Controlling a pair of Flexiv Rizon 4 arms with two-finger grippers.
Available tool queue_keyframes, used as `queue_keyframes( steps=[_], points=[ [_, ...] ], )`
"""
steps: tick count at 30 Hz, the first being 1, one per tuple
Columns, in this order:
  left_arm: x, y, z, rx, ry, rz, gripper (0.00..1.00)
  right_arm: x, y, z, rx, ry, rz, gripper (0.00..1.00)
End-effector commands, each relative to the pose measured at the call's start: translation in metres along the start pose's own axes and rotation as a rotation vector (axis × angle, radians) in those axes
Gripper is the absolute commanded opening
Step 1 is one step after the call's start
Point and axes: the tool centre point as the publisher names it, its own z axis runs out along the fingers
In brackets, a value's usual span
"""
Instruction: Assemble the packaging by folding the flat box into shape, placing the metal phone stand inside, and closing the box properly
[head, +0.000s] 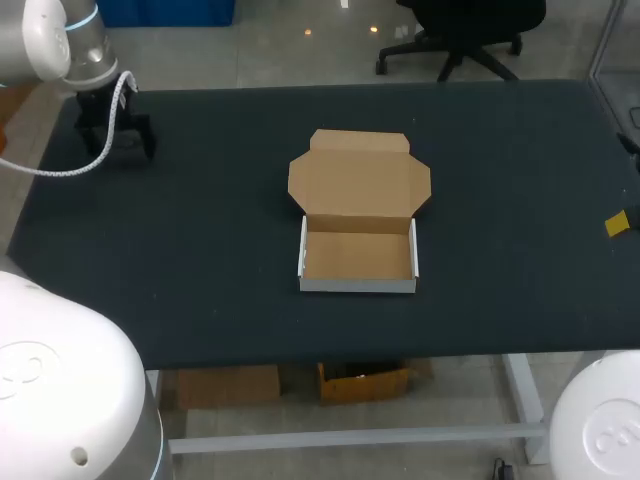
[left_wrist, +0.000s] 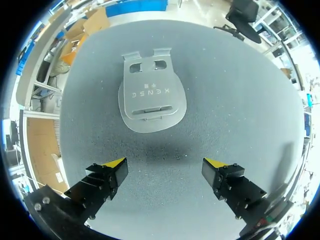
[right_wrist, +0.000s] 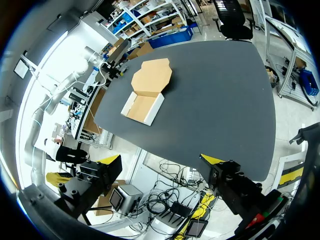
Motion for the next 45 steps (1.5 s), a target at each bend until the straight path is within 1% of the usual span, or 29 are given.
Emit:
queue_keyframes(
  steps=[1, 37, 38, 40, 45],
  points=[
    [-0.0063, -0.0020, -0.0011, -0.006, 0.014, 0.003, 1.00, 0.0004, -0.0002, -0.0014, 0.001, 0.002, -0.001, 1.00],
    [-0.0053, -0.0024, -0.0001, -0.007, 0.013, 0.004, 1.00, 0.0004, -0.0002, -0.0014, 0.001, 0.002, -0.001, 1.00],
    [-0.0042, -0.0026, 0.0004, -0.007, -0.009, 0.006, 1.00, 0.0004, -0.0002, -0.0014, 0.001, 0.002, -0.001, 1.00],
    [-0.0021, -0.0034, 0.0003, -0.006, -0.015, 0.008, 1.00, 0.0004, -0.0002, -0.0014, 0.001, 0.002, -0.001, 1.00],
    [0.0010, -0.0081, -0.0010, 0.000, -0.059, 0.014, 1.00, 0.0004, -0.0002, -0.0014, 0.001, 0.002, -0.001, 1.00]
  ],
)
